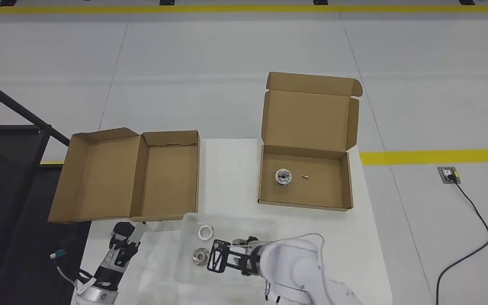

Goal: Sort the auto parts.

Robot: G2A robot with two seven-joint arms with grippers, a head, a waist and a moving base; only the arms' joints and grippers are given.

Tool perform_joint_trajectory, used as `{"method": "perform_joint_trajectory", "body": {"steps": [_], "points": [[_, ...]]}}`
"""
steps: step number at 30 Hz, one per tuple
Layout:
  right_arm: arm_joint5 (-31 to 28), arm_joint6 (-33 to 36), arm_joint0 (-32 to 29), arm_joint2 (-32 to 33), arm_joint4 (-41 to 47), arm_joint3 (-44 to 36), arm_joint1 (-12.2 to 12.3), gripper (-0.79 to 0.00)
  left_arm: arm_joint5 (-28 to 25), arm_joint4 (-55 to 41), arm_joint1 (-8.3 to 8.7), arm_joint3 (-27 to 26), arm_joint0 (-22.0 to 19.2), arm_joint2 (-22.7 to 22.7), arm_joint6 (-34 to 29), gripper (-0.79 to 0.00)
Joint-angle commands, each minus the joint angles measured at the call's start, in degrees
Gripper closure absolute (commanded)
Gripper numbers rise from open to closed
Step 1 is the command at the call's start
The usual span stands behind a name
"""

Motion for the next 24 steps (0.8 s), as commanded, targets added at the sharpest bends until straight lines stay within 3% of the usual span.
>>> {"method": "perform_joint_trajectory", "body": {"steps": [1,5,24], "points": [[0.2,1.7,0.3,-0.4,1.5,1.0,-0.1,-0.326,0.0,0.0,0.00,0.0,0.0,0.0,0.0,-0.785],[1.6,3.1,2.2,-3.1,2.9,4.4,-0.1,-0.366,0.0,0.0,0.00,0.0,0.0,0.0,0.0,-0.785],[5.7,7.2,12.2,-13.9,12.9,16.6,0.7,-0.320,0.0,0.0,0.00,0.0,0.0,0.0,0.0,-0.785]]}}
